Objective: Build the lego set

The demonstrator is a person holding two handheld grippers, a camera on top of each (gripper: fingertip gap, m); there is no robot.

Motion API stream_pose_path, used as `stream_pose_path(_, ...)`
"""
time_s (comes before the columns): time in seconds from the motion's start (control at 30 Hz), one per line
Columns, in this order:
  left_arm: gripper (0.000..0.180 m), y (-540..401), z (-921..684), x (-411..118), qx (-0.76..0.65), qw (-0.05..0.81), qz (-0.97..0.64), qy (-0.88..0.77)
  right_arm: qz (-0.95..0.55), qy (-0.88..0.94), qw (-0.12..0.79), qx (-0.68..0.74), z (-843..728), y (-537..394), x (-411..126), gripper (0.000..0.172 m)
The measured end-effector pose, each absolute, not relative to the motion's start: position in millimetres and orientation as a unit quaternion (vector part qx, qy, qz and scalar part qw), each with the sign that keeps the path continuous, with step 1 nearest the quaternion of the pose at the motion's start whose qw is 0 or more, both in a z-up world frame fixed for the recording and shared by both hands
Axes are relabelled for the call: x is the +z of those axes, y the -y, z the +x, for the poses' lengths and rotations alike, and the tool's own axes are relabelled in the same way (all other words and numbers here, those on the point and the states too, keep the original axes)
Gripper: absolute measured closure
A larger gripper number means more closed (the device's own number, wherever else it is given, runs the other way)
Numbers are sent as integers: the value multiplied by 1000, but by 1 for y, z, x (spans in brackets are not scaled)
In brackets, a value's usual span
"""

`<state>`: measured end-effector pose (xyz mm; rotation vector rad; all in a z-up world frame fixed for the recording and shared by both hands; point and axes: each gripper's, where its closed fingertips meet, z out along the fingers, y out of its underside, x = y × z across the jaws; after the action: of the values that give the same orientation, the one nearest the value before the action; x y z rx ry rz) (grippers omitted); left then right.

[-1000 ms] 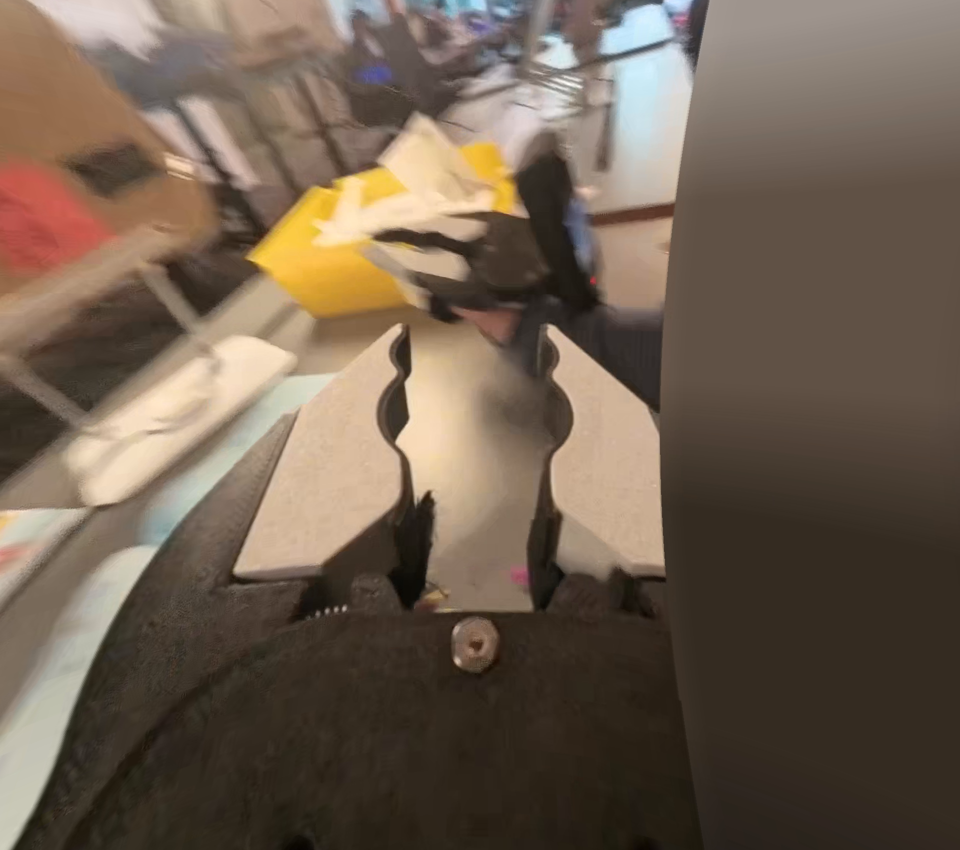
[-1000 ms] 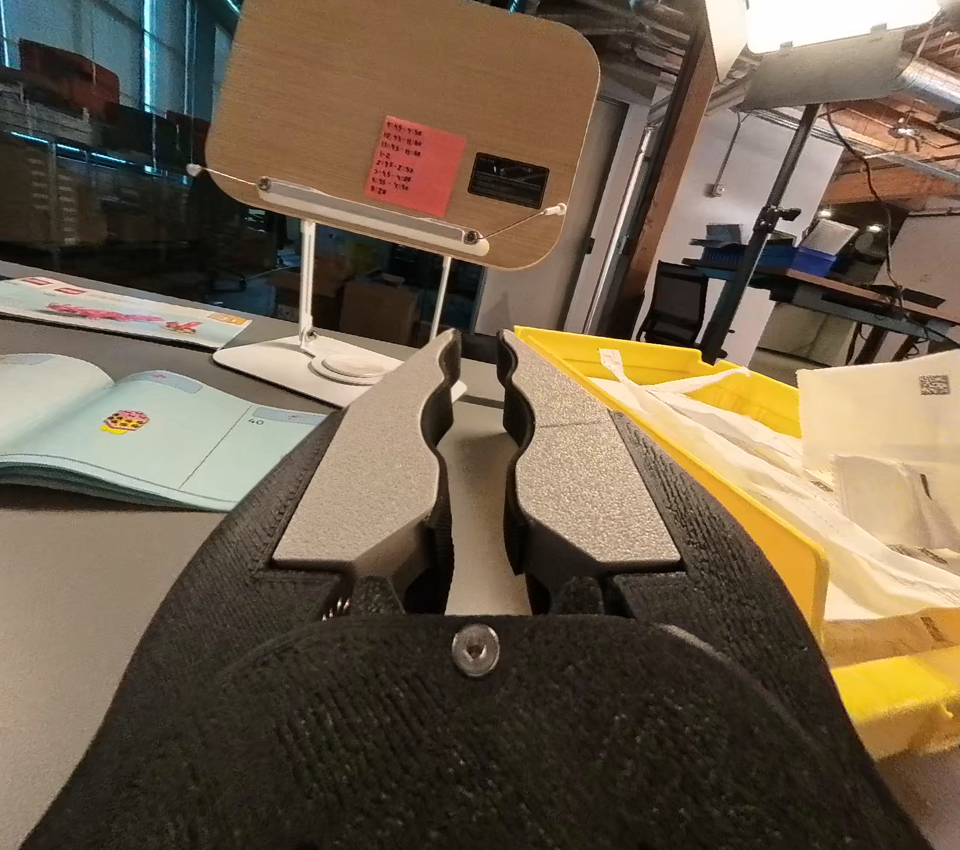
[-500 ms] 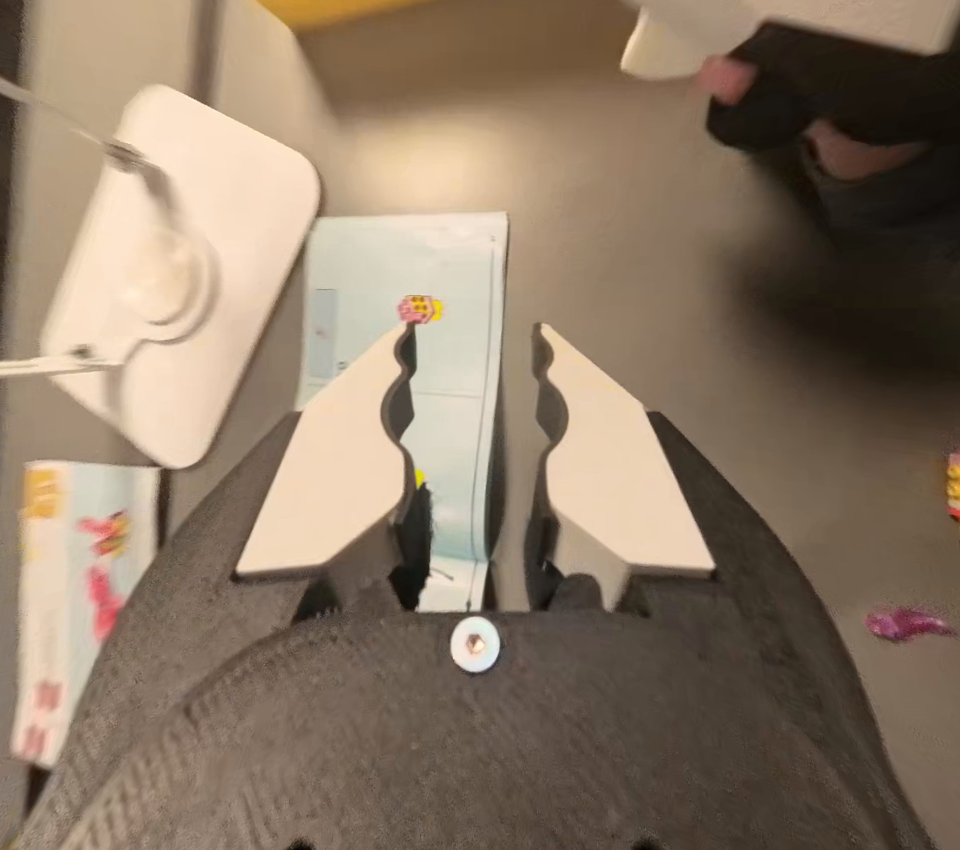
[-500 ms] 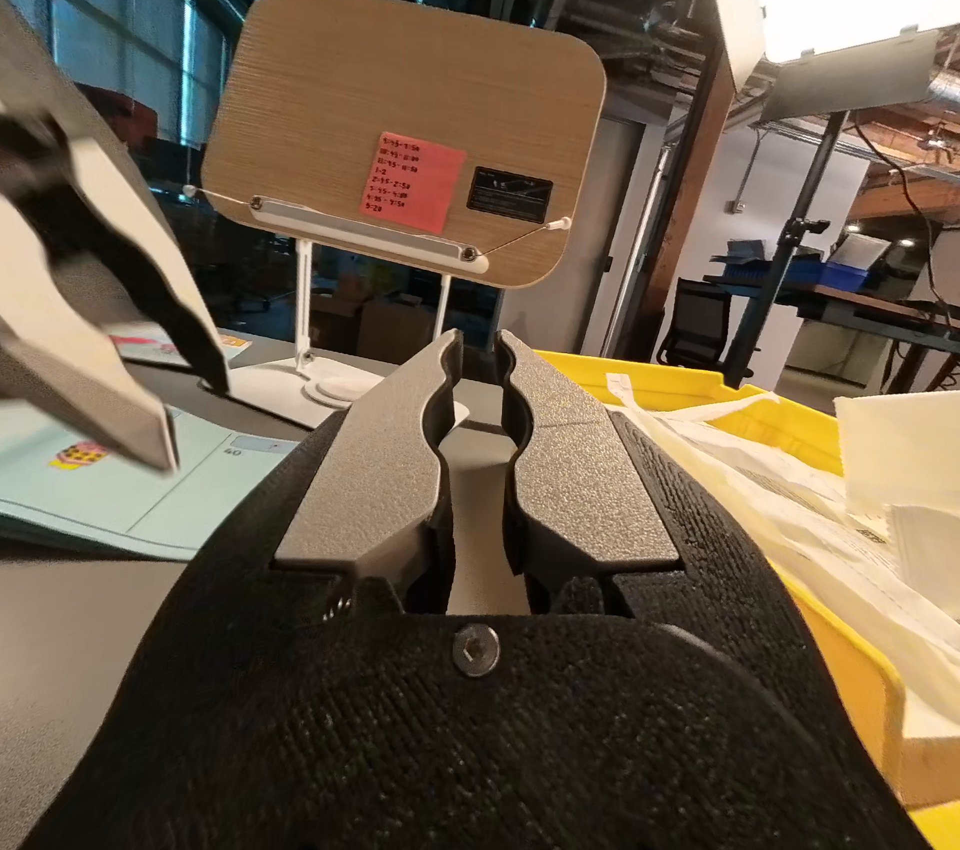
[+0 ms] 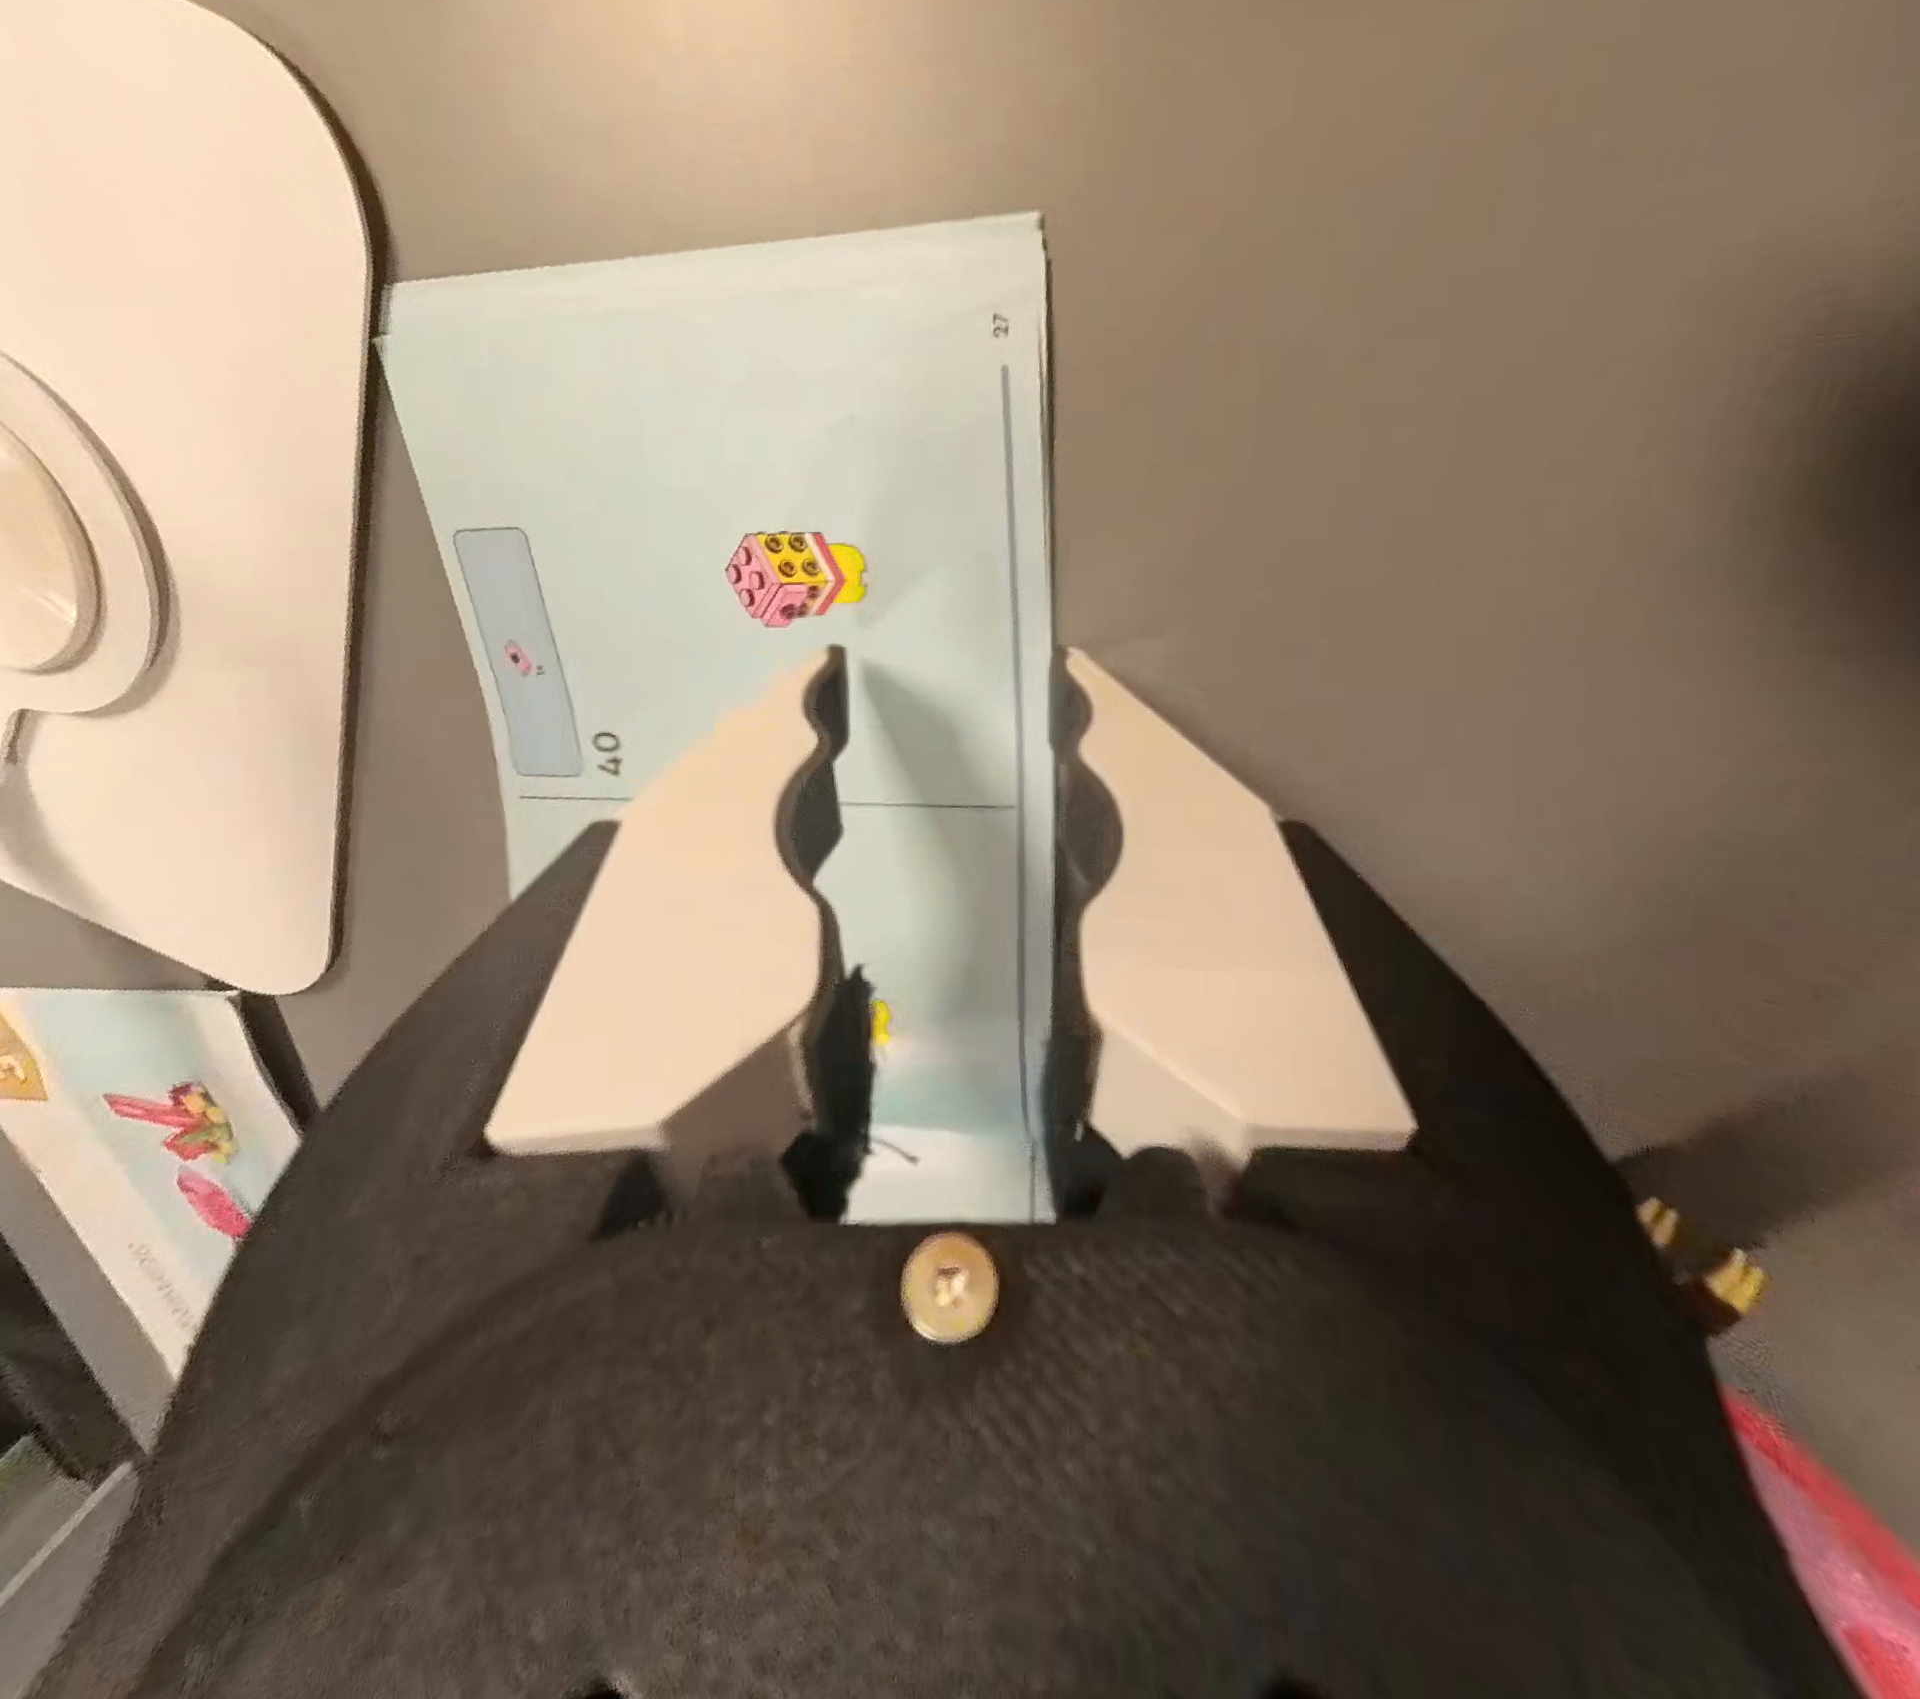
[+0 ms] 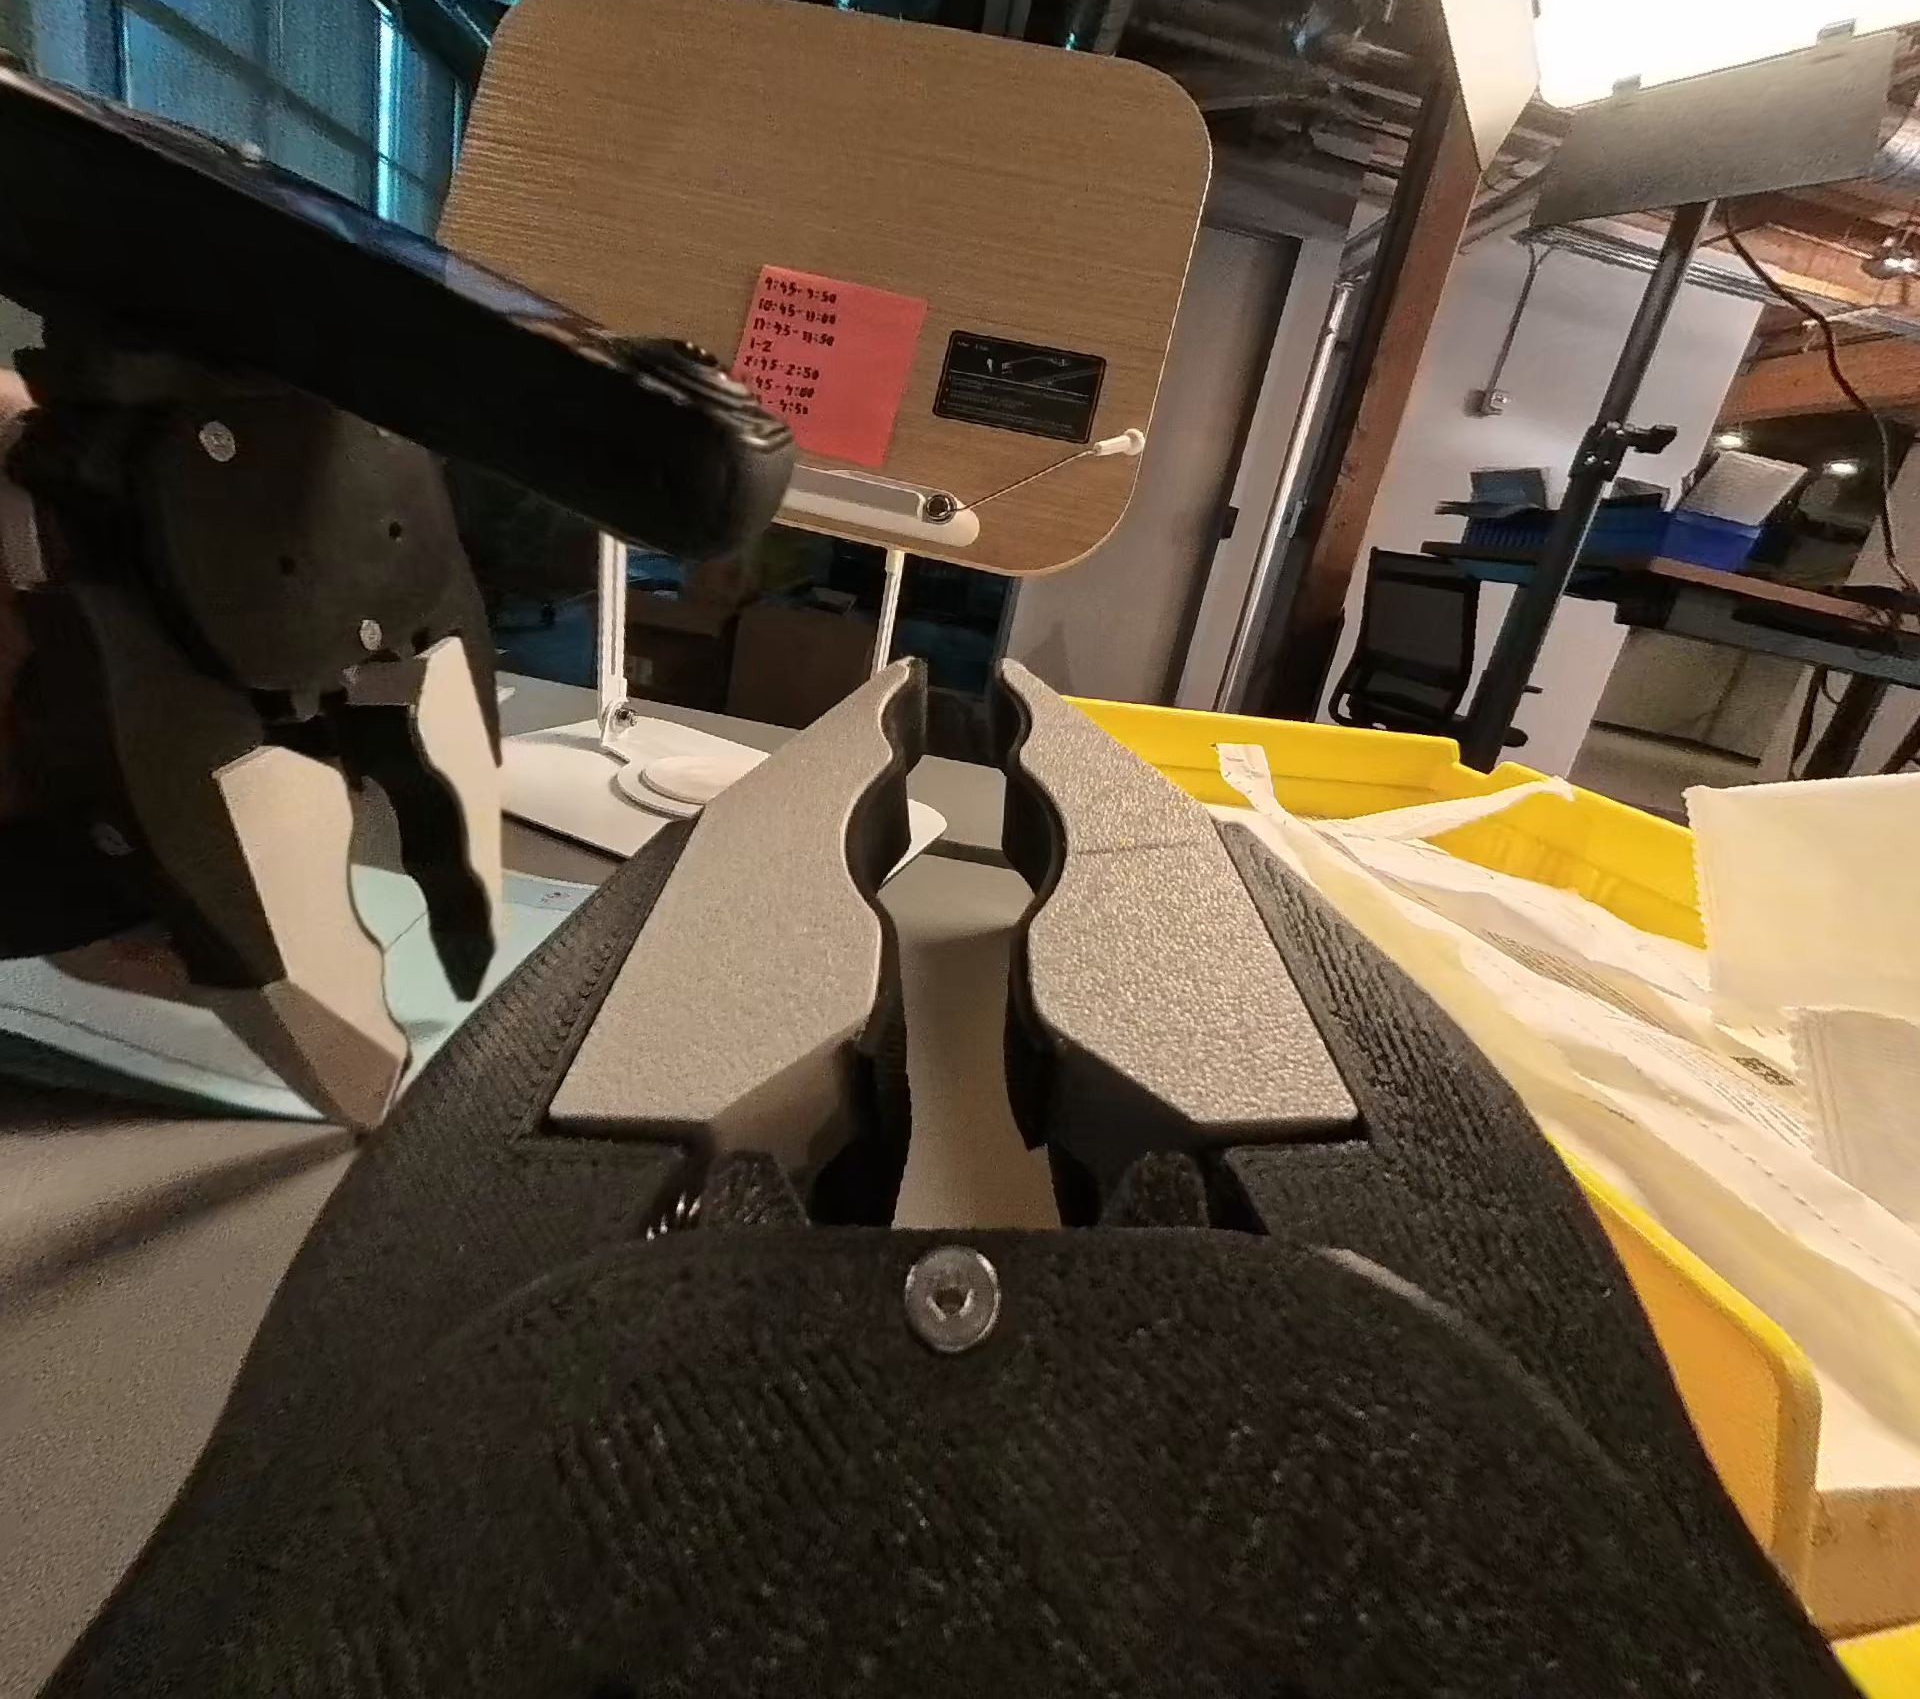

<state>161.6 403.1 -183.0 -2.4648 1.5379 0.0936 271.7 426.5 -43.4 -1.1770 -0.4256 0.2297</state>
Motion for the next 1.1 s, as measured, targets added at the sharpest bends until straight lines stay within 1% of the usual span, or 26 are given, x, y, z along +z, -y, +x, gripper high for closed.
stream_pose_path(0.1,155,-398,161,-184,23,108,-846,-521,-552,197,803,109,272,-427,-44,162)
stream_pose_path(0.13,161,-396,161,-184,18,106,-848,-519,-553,197,802,109,272,-428,-45,162)
stream_pose_path(0.2,177,-394,164,-183,1,113,-853,-510,-554,198,801,110,272,-428,-45,162)
stream_pose_path(0.23,180,-393,165,-182,-7,117,-856,-504,-555,198,800,109,271,-428,-46,162)
stream_pose_path(0.43,180,-394,163,-177,-46,143,-871,-467,-557,200,798,110,271,-429,-47,162)
stream_pose_path(0.6,180,-400,158,-175,-31,179,-872,-454,-560,199,796,113,271,-429,-48,163)
stream_pose_path(0.77,180,-398,159,-171,-46,200,-871,-447,-563,201,794,115,270,-430,-49,163)
stream_pose_path(0.9,180,-395,158,-161,-43,241,-858,-452,-566,204,790,120,269,-431,-50,163)
stream_pose_path(1.1,180,-390,156,-145,-1,308,-823,-478,-566,215,774,185,259,-427,-52,153)
